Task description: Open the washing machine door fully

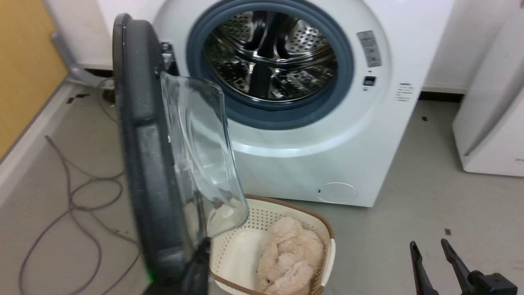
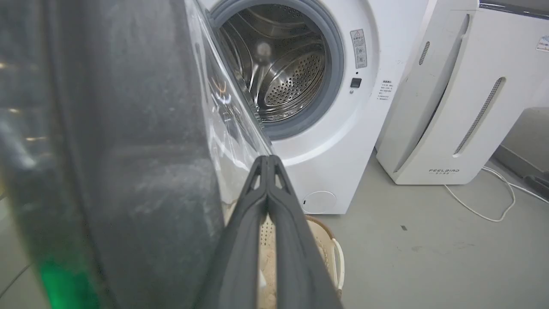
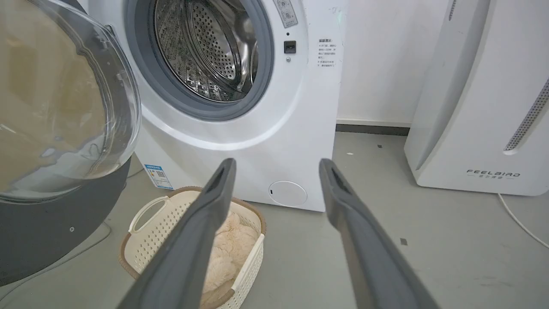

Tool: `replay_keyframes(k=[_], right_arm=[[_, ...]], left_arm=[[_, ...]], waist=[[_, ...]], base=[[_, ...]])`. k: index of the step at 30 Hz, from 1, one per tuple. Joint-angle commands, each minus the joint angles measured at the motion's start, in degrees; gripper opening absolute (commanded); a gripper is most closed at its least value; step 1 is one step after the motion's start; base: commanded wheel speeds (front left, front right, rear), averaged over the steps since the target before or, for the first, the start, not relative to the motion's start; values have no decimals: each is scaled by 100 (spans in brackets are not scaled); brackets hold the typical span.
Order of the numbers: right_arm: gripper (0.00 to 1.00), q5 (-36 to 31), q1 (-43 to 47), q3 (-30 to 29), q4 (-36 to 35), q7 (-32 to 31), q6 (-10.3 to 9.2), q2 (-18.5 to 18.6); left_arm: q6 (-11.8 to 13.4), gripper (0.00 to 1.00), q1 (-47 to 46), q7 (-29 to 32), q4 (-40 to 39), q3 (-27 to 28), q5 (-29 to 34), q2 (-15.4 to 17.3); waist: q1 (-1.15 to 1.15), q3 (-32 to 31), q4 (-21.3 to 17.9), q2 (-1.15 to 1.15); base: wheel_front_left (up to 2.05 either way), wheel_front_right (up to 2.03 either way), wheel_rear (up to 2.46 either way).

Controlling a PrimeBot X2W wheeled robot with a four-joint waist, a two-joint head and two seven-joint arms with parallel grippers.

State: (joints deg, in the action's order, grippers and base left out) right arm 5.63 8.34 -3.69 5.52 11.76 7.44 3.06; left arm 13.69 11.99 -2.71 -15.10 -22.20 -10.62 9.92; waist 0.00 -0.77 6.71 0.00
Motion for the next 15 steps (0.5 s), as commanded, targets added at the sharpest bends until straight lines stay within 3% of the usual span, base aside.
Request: replay_keyframes(k=[1,8,9,15], right_arm=[[100,14,23,-10,-12,28,5,-18],[100,0,-17,-25,-42,-11,5,-18],[100,-4,-22,-11,-50,-27,5,-18],[100,-16,-26,2,-66,-59,5,-18]], left_arm=[[91,0,59,-53,-21,155,6,77],[366,0,85,-350,80,905,-181,291],[411,0,57,-487,195,1210,-320,371],[387,0,-109,-785,671,1893,-656,640]], waist=[[0,18,147,0],[0,43,449,0],[0,47,484,0],[0,33,521,0]], base=[[0,0,0],[0,0,0],[0,0,0],[0,0,0]])
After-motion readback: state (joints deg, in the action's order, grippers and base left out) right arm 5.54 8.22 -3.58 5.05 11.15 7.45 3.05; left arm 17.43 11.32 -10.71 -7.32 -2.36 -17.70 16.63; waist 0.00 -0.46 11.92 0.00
